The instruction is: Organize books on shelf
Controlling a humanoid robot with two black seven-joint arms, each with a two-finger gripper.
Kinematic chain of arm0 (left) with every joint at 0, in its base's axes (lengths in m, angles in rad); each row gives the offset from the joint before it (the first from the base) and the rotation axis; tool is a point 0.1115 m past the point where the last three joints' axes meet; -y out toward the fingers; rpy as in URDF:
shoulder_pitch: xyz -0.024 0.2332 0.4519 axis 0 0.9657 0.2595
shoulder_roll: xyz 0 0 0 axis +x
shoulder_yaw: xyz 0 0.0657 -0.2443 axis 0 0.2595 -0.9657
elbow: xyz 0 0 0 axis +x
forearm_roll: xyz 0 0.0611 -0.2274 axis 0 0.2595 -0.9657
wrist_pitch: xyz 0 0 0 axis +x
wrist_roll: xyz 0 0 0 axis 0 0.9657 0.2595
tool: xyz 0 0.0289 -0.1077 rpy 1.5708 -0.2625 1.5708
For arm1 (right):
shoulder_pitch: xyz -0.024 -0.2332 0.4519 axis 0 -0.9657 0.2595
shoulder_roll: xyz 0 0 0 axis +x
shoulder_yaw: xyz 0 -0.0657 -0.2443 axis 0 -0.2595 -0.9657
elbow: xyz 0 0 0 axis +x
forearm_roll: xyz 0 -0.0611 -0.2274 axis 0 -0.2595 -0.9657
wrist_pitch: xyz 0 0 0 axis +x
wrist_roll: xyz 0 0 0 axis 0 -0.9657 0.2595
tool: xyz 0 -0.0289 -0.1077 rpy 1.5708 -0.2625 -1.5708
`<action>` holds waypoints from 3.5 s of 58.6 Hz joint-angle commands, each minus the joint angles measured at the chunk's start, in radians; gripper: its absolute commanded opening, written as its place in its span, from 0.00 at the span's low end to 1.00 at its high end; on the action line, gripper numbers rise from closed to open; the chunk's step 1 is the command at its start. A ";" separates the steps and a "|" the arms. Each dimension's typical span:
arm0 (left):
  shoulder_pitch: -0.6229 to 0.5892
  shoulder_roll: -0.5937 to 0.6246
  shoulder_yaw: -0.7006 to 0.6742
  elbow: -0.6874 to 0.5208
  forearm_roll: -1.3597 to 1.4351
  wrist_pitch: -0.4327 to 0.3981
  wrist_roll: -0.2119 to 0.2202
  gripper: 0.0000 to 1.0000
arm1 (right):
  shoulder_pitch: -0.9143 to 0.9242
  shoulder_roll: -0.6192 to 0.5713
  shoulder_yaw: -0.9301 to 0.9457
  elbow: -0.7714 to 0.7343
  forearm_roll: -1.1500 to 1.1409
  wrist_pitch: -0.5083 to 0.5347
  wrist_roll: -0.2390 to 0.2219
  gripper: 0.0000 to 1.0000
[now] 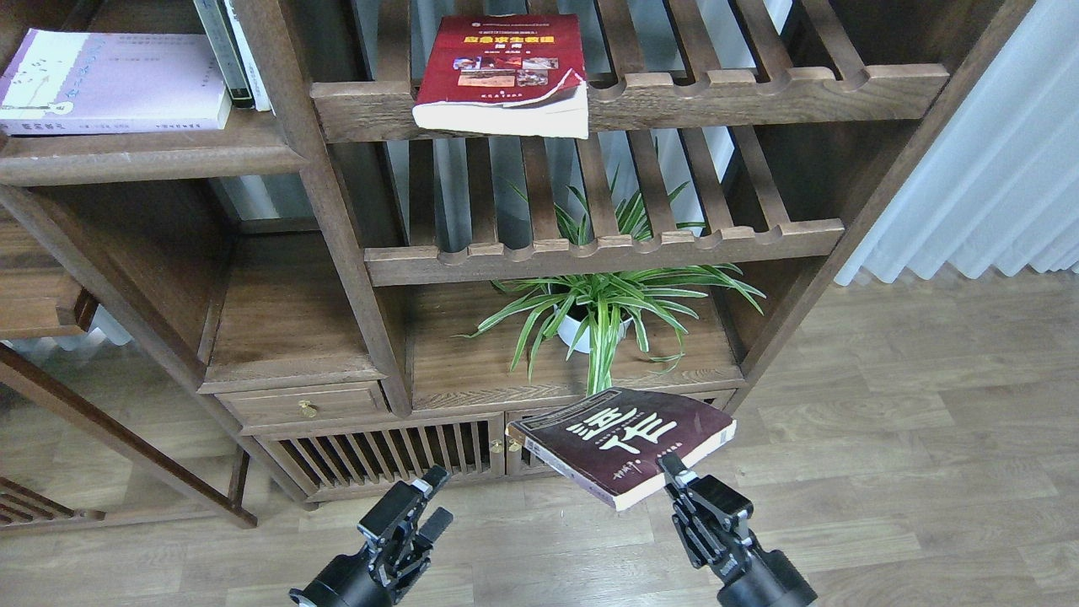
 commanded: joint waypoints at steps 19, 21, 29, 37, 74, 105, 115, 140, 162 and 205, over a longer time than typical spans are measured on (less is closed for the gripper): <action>-0.026 -0.066 0.023 0.056 -0.007 0.000 -0.013 0.92 | -0.067 0.053 -0.051 0.003 -0.064 0.000 -0.071 0.00; -0.034 -0.069 0.023 0.065 -0.008 0.000 -0.023 0.92 | -0.084 0.061 -0.057 0.004 -0.084 0.000 -0.071 0.00; -0.046 -0.069 0.029 0.089 -0.006 0.000 -0.036 0.79 | -0.102 0.081 -0.077 0.007 -0.110 0.000 -0.073 0.00; -0.043 -0.067 0.029 0.102 -0.018 0.000 -0.072 0.23 | -0.104 0.094 -0.077 0.009 -0.124 0.000 -0.073 0.00; -0.189 0.338 -0.181 -0.196 -0.014 0.000 -0.009 0.00 | -0.070 0.087 -0.048 0.003 -0.204 0.000 -0.073 0.83; -0.742 0.872 -0.374 -0.193 0.008 0.000 0.028 0.00 | -0.021 0.098 -0.028 -0.042 -0.204 0.000 -0.073 0.83; -0.741 0.901 -0.402 -0.170 0.045 0.000 0.183 0.00 | -0.021 0.098 -0.013 -0.042 -0.202 0.000 -0.071 0.83; -0.742 1.002 -0.468 -0.022 0.019 0.000 0.181 0.02 | -0.024 0.098 0.003 -0.039 -0.201 0.000 -0.062 0.83; -0.914 0.922 -0.465 0.059 0.193 0.000 0.194 0.03 | -0.003 0.113 0.009 -0.039 -0.201 0.000 -0.062 0.83; -1.388 0.546 -0.290 0.461 0.574 0.000 0.192 0.05 | 0.041 0.153 0.064 -0.037 -0.198 0.000 -0.059 0.83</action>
